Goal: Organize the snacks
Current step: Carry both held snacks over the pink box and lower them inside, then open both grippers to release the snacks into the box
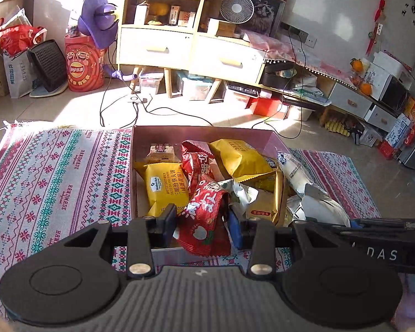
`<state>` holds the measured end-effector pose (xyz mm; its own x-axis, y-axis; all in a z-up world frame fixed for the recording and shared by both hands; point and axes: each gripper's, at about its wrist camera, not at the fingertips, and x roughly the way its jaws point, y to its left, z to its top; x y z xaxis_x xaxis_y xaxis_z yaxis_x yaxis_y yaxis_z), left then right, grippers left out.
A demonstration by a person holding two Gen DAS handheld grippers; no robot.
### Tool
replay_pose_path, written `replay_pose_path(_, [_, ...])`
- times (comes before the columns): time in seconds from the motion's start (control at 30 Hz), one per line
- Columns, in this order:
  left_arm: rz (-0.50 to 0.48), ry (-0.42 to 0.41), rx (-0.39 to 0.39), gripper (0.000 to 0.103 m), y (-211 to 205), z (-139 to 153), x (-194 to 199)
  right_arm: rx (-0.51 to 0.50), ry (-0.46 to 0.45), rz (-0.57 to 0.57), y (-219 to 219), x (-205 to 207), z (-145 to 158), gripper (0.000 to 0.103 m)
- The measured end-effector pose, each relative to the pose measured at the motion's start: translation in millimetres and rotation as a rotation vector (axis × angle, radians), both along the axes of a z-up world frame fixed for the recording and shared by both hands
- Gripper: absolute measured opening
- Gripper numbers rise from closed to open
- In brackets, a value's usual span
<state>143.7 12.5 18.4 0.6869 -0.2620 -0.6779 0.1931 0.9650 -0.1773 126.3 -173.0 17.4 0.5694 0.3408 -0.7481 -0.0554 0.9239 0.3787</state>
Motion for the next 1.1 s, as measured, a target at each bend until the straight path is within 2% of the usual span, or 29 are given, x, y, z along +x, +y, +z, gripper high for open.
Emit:
replay_pose_path(0.2, [-0.034, 0.021, 0.058, 0.045, -10, -19, 14, 0.030, -0.014, -0.019, 2, 24, -8, 0.034])
replay_pose_path(0.47, [-0.050, 0.012, 0.038, 0.046, -4, -28, 20, 0.045, -0.011, -0.041, 3, 36, -23, 0.034])
replay_pose_path(0.73, [-0.060, 0.022, 0.077, 0.047, -10, -33, 17, 0.010, -0.034, -0.024, 8, 36, -21, 0.037])
replay_pose_path(0.8, [-0.054, 0.021, 0.068, 0.050, -9, -31, 17, 0.027, -0.035, -0.029, 6, 36, -19, 0.049])
replay_pose_path(0.87, [-0.051, 0.026, 0.052, 0.051, -7, -30, 19, 0.031, -0.043, -0.048, 3, 36, -17, 0.056])
replay_pose_path(0.93, [-0.047, 0.025, 0.048, 0.053, -6, -28, 20, 0.041, -0.047, -0.054, 1, 36, -14, 0.056])
replay_pose_path(1.0, [-0.044, 0.021, 0.044, 0.060, -5, -25, 19, 0.048, -0.046, -0.058, -1, 35, -12, 0.061])
replay_pose_path(1.1, [-0.040, 0.008, 0.034, 0.067, -6, -19, 17, 0.050, -0.055, -0.055, -2, 33, -7, 0.063])
